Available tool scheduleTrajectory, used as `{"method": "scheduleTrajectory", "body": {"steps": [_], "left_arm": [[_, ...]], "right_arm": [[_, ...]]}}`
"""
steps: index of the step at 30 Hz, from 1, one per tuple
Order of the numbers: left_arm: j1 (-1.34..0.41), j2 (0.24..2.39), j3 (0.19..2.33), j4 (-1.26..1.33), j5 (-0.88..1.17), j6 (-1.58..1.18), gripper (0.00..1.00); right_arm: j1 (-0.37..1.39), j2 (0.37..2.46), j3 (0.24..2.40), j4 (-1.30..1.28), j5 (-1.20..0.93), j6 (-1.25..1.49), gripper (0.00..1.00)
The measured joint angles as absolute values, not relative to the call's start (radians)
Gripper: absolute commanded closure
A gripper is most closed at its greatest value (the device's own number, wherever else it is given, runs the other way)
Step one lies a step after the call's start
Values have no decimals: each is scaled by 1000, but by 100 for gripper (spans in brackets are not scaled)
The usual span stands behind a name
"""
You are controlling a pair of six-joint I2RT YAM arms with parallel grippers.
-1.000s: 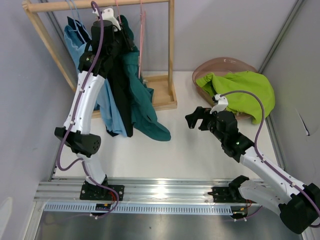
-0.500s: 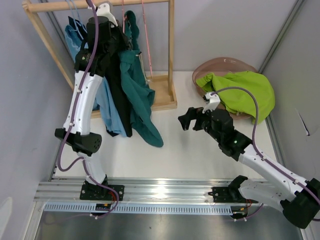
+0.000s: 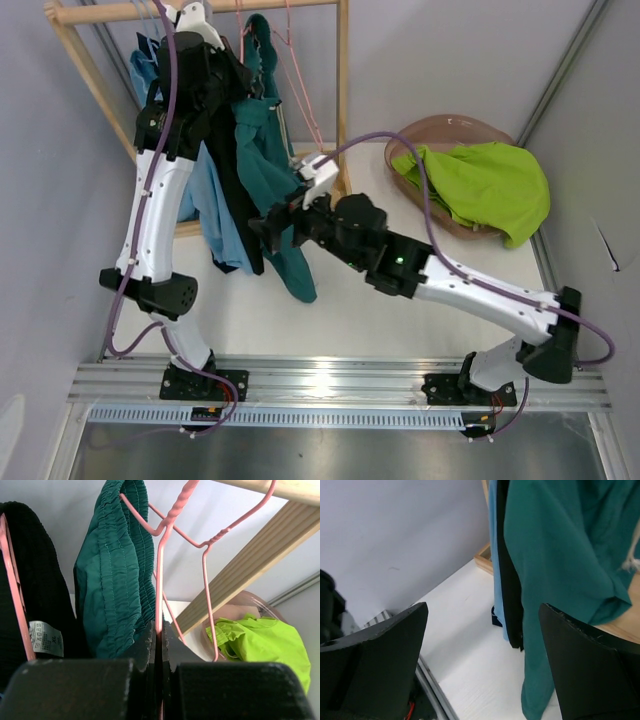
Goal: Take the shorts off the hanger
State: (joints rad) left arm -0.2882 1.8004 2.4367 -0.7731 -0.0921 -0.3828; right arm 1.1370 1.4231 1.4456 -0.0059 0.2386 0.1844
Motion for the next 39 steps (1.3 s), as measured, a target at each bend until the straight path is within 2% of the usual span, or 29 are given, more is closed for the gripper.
{"method": "scheduleTrajectory", "body": {"steps": [7,9,11,12,14,15,16,24,34,39], "left_arm": [[-288,1763,2400,-776,-72,-403,100],[-288,1737,2364,-776,-68,-405,100],[-288,1711,2333,-777,-66,-410,100],[-288,1695,2315,-777,-65,-411,100],[-288,1666,2286,-781,-64,-411,100],[-288,1649,2269,-781,-62,-412,100],[-288,1631,2251,-781,-59,-414,100],[-288,1544,2178,-782,-50,-418,100],[-289,1603,2333,-925,-48,-413,100],[-290,1601,2335,-964,-35,-411,100]], "right_arm": [[1144,1666,1571,2,299,152,1],[1139,1713,1610,2,326,139,4],[1135,1738,1636,3,349,125,21],[1134,1746,1648,5,362,118,36],[1132,1754,1663,12,387,103,56],[1132,1754,1665,17,396,98,88],[1132,1754,1665,20,405,95,100],[1222,1695,1560,46,473,100,100],[1648,1549,1305,18,776,172,100],[1661,1548,1283,-27,859,208,100]]}}
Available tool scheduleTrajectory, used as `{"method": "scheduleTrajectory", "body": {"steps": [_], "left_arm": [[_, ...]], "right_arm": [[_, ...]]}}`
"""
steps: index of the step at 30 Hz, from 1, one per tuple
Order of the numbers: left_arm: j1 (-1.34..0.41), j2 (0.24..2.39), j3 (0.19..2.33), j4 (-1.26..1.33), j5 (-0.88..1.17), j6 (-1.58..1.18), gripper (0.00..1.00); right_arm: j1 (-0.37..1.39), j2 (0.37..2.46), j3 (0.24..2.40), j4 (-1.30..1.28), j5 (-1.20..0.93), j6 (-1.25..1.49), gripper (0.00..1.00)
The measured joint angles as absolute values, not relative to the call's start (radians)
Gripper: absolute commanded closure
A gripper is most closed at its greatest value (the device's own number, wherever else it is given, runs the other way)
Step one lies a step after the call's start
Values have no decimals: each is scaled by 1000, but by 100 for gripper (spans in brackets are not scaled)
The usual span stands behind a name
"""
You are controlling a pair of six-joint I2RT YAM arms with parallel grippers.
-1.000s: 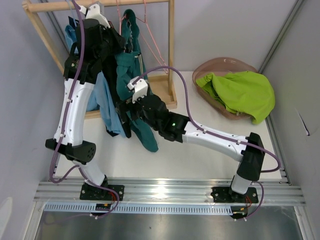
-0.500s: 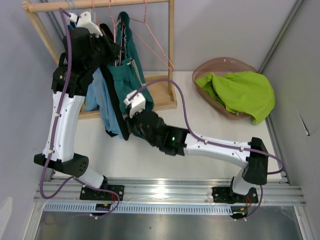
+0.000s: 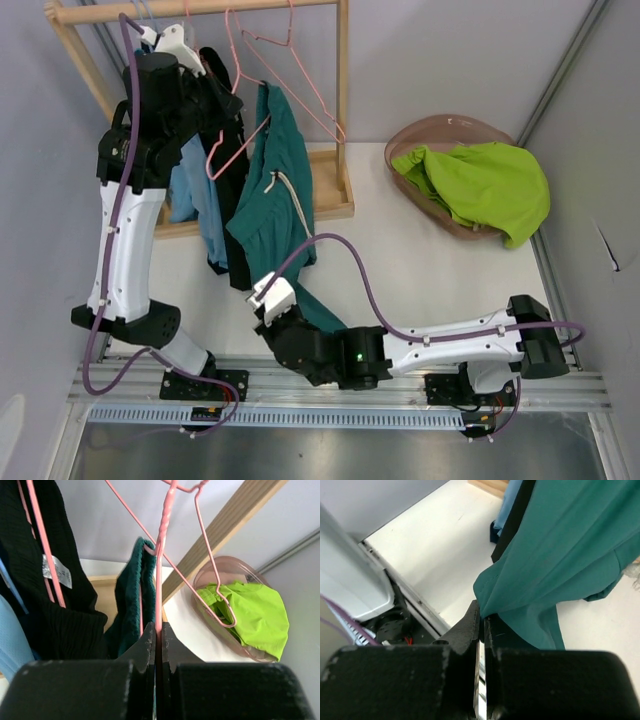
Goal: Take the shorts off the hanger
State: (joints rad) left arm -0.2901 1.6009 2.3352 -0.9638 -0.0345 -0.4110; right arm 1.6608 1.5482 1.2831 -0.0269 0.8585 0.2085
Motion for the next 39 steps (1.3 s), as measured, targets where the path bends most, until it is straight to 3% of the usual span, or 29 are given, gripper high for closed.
{"method": "scheduleTrajectory", "body": {"steps": [6,11,18,27,31,39], "left_arm": [[-291,1449,2099,-897,30,-422,100],[-363,1237,1959,-941,19,-420,100],[-408,1021,1917,-948,12,-418,100],[-408,1045,1827,-937,1,-417,100],[-408,1083,1805,-924,-21,-412,100],[-408,1154,1829,-878,-62,-398,100]], "right_arm": [[1488,1529,1311,-20,815,155,100],[1096,1467,1427,-69,657,150,100],[652,1455,1745,-216,509,157,100],[125,1644,2311,-347,284,233,100],[33,1669,2234,-344,208,272,100],[7,1676,1681,-230,58,315,100]]}}
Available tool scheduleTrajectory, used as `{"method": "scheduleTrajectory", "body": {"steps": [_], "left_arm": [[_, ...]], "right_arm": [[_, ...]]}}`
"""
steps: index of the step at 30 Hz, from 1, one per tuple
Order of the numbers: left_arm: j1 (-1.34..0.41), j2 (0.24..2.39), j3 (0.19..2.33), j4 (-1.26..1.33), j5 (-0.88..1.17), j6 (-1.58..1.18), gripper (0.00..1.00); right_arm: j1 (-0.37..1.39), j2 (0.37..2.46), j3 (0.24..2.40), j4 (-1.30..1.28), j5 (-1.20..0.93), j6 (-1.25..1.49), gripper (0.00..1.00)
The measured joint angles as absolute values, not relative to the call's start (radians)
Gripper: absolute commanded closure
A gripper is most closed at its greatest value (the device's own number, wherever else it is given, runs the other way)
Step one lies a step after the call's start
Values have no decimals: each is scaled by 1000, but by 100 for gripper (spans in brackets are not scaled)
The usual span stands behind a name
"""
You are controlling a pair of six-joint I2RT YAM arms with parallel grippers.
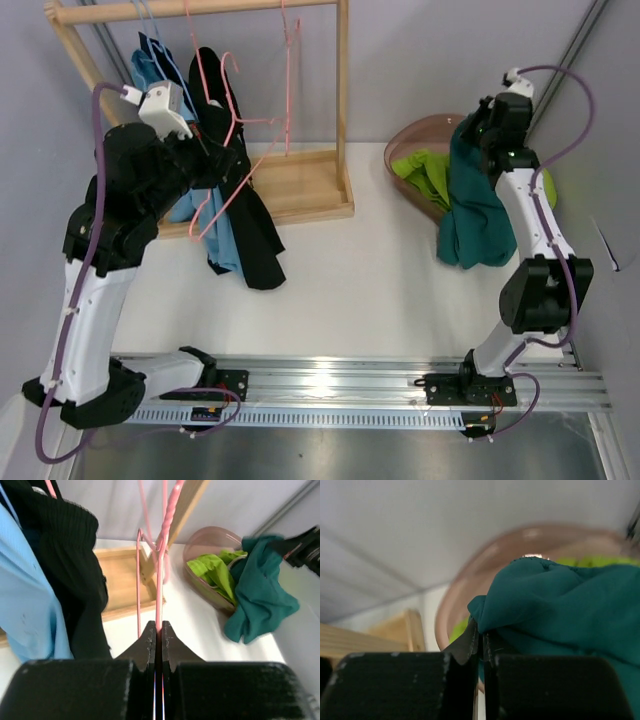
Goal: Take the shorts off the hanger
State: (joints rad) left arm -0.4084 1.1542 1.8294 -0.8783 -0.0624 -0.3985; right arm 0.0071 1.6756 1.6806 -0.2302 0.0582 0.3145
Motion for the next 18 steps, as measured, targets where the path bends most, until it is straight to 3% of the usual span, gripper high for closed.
{"method": "scheduleTrajectory", "body": {"steps": [1,2,3,4,8,12,18], "left_arm": [[-409,1176,1846,-878,-71,-391,100],[-409,1201,1870,-873,-81,-385,100],[-408,1232,1900,-868,-95,-378,100],[-408,1275,1942,-870,-108,-367,100],[-408,1451,2141,-854,-149,-330,100],[-404,1655,2399,-855,-173,-311,100],[-367,1778,2449,-809,-173,-313,100]], "right_arm": [[8,1695,1652,-231,40,315,100],[9,1710,1636,-232,27,315,92],[9,1730,1626,-236,9,319,54],[7,1748,1623,-237,-10,326,1],[-6,1765,1591,-239,-51,337,1],[-19,1694,1429,-180,-91,379,1],[14,1457,1080,-123,-139,439,1]]}}
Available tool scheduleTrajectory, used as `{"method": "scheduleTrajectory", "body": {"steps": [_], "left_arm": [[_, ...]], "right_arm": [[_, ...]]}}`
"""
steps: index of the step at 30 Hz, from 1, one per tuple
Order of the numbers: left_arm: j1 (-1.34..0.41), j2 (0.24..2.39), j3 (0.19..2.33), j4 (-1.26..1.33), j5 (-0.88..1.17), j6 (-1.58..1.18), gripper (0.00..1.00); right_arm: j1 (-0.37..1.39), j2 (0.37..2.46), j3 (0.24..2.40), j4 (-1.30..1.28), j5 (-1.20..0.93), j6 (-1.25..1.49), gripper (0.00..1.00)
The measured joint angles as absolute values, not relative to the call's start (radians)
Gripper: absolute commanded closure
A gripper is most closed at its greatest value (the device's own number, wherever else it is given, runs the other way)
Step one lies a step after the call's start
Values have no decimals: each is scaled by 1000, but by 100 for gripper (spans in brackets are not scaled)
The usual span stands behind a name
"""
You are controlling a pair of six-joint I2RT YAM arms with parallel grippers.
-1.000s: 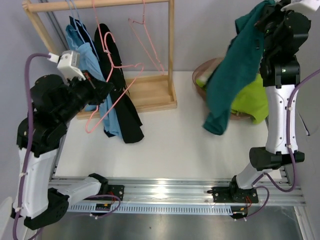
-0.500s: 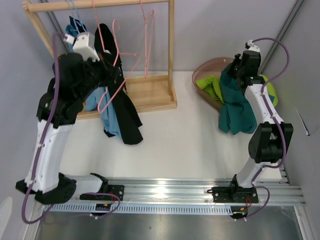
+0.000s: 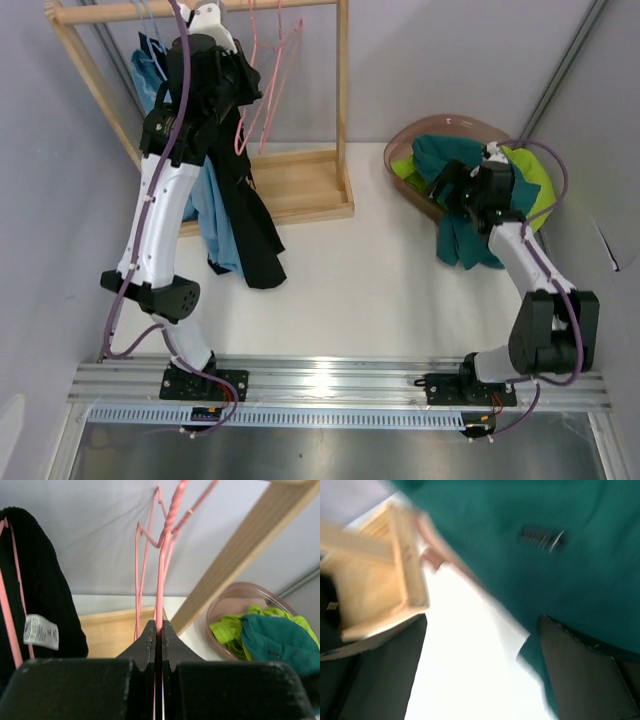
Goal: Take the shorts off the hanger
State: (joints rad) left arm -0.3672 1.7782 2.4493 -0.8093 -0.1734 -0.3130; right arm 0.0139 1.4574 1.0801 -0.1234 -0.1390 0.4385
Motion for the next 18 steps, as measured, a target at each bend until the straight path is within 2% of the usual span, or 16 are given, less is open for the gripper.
{"method": "scheduleTrajectory", "body": {"steps": [6,12,14,15,16,17,18], "left_arm": [[-317,1884,2468,-717,-155,-351,100],[-316,1937,2474,-693,-143,-377,100],[-316,1934,2468,-691,-128,-384,94],[-316,1929,2462,-689,-123,-384,86],[-316,1921,2449,-685,-117,-386,83],[-316,1911,2436,-686,-108,-386,73],[-316,1903,2428,-690,-101,-387,67]], "right_arm": [[125,1244,832,-26,-168,484,1],[271,1222,804,-24,-138,478,1],[284,1222,804,-24,-135,477,1],[285,1222,805,-24,-131,477,1],[286,1222,806,-25,-125,477,1],[287,1223,808,-24,-121,477,1],[289,1223,810,-25,-115,477,0]]}}
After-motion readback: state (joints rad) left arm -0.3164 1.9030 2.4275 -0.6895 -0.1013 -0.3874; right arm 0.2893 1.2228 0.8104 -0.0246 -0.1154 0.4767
